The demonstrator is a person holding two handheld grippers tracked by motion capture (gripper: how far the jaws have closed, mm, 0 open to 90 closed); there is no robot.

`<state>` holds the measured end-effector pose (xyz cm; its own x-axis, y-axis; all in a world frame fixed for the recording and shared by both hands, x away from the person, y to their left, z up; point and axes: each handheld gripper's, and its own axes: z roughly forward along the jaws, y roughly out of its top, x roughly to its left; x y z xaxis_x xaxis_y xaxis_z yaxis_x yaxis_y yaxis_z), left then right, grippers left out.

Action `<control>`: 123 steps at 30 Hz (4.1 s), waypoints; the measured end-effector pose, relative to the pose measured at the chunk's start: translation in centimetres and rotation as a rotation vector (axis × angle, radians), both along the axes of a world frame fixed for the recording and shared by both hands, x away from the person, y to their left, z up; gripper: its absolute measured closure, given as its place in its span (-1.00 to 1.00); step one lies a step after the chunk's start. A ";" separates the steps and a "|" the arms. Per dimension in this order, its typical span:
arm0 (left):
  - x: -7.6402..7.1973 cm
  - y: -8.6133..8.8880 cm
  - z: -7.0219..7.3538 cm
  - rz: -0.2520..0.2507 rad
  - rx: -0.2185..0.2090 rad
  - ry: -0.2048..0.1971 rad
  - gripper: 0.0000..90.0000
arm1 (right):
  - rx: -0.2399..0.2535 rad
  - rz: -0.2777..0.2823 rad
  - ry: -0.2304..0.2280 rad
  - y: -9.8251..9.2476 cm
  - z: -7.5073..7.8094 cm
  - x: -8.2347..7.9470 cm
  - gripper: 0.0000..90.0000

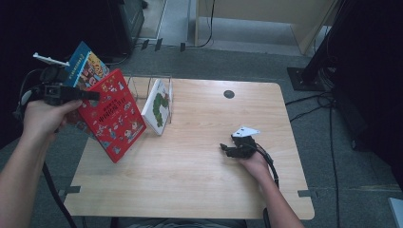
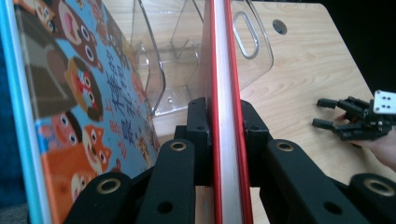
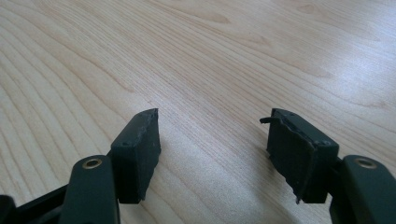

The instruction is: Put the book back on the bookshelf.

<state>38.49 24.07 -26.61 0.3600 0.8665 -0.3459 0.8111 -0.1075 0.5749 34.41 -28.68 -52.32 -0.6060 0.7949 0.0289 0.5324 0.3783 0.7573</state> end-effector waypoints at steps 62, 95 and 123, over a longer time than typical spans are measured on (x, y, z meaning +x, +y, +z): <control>7.7 -4.7 -2.0 -0.083 0.132 0.189 0.66 | 0.003 -0.020 -0.002 0.3 0.0 0.2 -0.21; 10.4 -3.6 -1.8 0.153 0.024 0.087 0.77 | 0.000 -0.025 -0.005 0.3 0.0 0.1 -0.19; 11.4 -3.1 -2.5 0.127 0.042 0.141 0.13 | 0.001 -0.023 -0.004 0.3 0.0 0.1 -0.19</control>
